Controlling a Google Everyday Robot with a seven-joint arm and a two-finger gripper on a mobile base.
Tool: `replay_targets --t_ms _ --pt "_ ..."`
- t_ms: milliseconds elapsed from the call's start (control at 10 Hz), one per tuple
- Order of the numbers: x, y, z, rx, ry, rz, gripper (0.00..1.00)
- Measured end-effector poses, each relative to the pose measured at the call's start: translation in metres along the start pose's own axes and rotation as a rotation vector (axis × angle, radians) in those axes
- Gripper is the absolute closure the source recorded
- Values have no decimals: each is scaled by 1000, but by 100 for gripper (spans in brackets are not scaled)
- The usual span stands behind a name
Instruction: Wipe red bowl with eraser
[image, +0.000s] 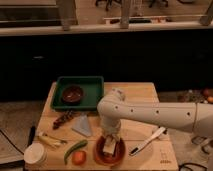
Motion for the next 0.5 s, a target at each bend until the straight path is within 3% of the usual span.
replay_targets --t_ms 500 --pt "0 0 0 0 0 0 100"
